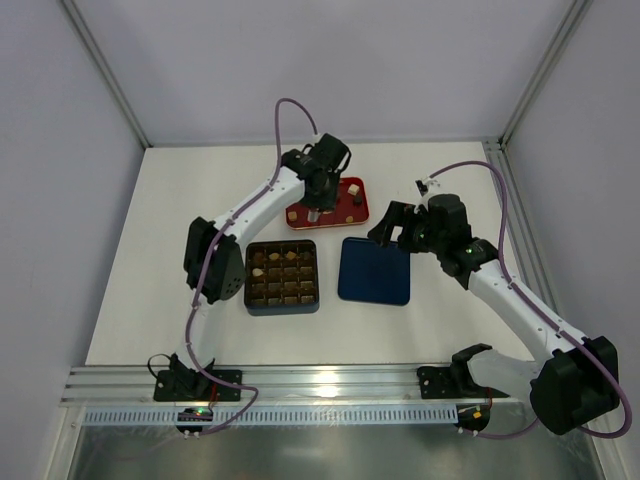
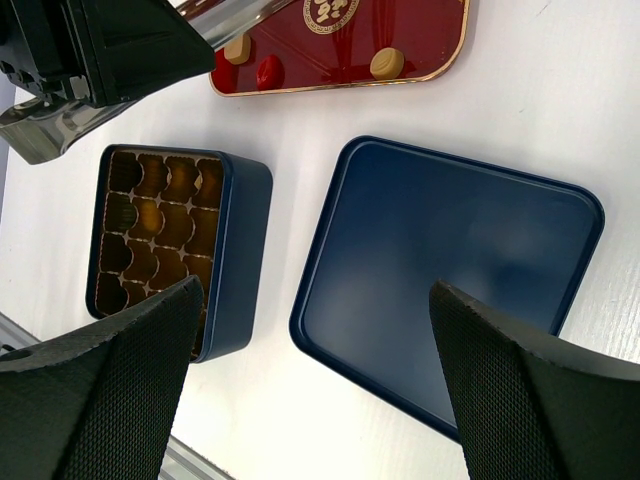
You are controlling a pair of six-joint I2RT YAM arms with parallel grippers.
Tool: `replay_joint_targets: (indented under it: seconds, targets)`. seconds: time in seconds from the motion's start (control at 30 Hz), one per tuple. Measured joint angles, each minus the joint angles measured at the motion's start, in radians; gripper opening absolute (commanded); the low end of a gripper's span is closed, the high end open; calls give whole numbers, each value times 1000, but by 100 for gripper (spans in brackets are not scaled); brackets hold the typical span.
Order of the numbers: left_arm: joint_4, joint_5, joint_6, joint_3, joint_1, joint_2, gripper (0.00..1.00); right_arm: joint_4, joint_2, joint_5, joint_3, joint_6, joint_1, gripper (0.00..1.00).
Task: Pack the chocolate
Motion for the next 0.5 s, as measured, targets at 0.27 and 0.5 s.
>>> replay_joint_targets:
  seconds: [0.27,0.5]
  targets:
    - [4,-5,0,0,13,0,42,0,0,0,0,-2,0,94]
    - [5,-5,0,0,30,0,42,0,0,0,0,-2,0,94]
